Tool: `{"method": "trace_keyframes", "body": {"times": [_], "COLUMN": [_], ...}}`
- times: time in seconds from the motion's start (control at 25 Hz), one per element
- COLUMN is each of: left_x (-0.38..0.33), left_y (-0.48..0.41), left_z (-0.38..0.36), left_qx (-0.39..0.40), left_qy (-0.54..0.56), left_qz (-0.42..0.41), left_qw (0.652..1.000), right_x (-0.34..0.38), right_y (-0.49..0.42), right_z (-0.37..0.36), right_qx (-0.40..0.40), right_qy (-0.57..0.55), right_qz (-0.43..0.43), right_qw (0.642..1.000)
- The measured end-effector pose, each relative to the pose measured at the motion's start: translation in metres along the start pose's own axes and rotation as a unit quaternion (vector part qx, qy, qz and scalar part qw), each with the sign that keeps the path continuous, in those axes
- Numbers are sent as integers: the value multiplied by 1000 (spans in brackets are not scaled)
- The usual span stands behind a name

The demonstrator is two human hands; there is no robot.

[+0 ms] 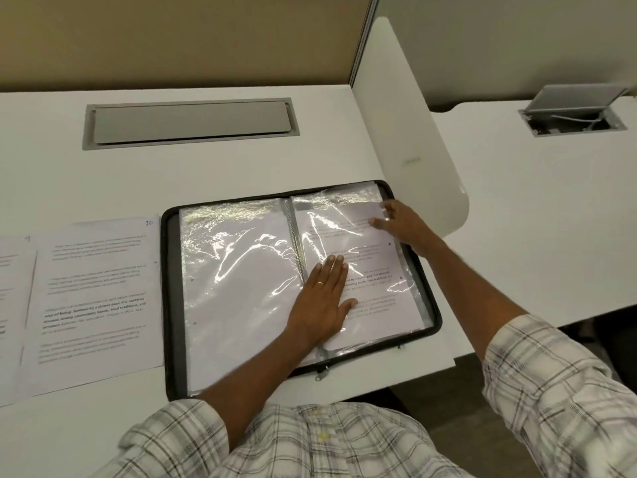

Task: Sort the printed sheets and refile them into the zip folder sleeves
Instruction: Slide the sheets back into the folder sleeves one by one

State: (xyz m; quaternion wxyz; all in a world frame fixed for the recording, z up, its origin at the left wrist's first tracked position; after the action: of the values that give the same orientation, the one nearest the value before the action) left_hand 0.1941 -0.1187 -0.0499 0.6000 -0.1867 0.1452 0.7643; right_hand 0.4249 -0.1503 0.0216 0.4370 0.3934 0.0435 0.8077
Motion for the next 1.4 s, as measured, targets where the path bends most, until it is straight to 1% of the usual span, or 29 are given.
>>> {"method": "trace_keyframes", "body": {"times": [0.08, 0.12, 0.16, 0.2, 0.28, 0.32, 0.4, 0.44, 0.52, 0.56, 0.6, 0.64, 0.68, 0.72, 0.76, 0.8, 0.84, 0.92, 1.0, 1.12, 1.2, 1.24, 1.32, 1.4], "left_x": [0, 0, 0, 1, 3, 7, 18, 21, 27, 33, 39, 46, 52, 58, 63, 71, 80, 95, 106, 111, 110, 109, 109, 114], "left_y": [1, 0, -1, -2, 2, 8, 28, 41, 67, 78, 89, 99, 110, 118, 126, 137, 147, 166, 179, 186, 186, 187, 192, 196], "left_z": [0, 1, 5, 11, 34, 46, 68, 80, 109, 123, 138, 152, 166, 177, 186, 189, 190, 185, 173, 142, 119, 109, 91, 82], "left_qx": [16, 23, 28, 27, -11, -37, -101, -139, -214, -240, -260, -275, -283, -274, -257, -238, -223, -211, -211, -175, -118, -85, -28, -3], "left_qy": [17, 26, 49, 87, 207, 280, 424, 473, 531, 568, 602, 618, 622, 611, 587, 546, 494, 385, 289, 135, 24, -1, -7, -4], "left_qz": [7, 9, 12, 14, 42, 78, 164, 195, 237, 255, 273, 283, 284, 285, 293, 312, 331, 346, 338, 297, 265, 247, 217, 200], "left_qw": [1000, 999, 998, 996, 977, 956, 885, 848, 785, 744, 705, 680, 673, 686, 709, 741, 773, 829, 870, 929, 957, 965, 976, 980], "right_x": [-9, -9, -7, -3, 18, 32, 63, 76, 102, 115, 124, 130, 134, 134, 132, 128, 124, 112, 99, 84, 81, 82, 82, 82], "right_y": [6, 10, 13, 16, 31, 40, 58, 64, 78, 88, 99, 111, 123, 132, 142, 150, 157, 169, 175, 183, 184, 184, 183, 184], "right_z": [-5, -3, 0, 3, 4, 1, -8, -14, -35, -49, -64, -80, -97, -115, -134, -153, -173, -213, -240, -257, -262, -263, -265, -265], "right_qx": [13, 6, 0, 5, 67, 115, 194, 218, 265, 281, 285, 276, 253, 221, 186, 148, 112, 73, 44, -5, -21, -27, -28, -28], "right_qy": [115, 134, 126, 86, -51, -117, -216, -262, -350, -378, -387, -379, -348, -296, -228, -157, -84, 58, 182, 286, 330, 344, 362, 380], "right_qz": [-4, -7, -6, -3, 7, 8, 23, 38, 69, 91, 117, 147, 184, 225, 265, 303, 339, 375, 378, 381, 381, 378, 369, 360], "right_qw": [993, 991, 992, 996, 996, 986, 957, 939, 896, 877, 869, 871, 884, 902, 918, 928, 930, 922, 907, 879, 864, 859, 856, 852]}}
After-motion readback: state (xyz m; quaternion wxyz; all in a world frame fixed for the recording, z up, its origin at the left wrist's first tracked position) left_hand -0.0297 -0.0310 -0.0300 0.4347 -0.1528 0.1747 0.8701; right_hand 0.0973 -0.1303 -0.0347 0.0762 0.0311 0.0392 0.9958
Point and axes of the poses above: each hand's wrist, its own y-axis away from the middle knuckle, its own z-axis out of the back of the hand, x = y × z, the point moved 8 cm from there along -y, towards the middle knuckle, and after that the axes turned 7 degrees about y, right-handed, at the moved point
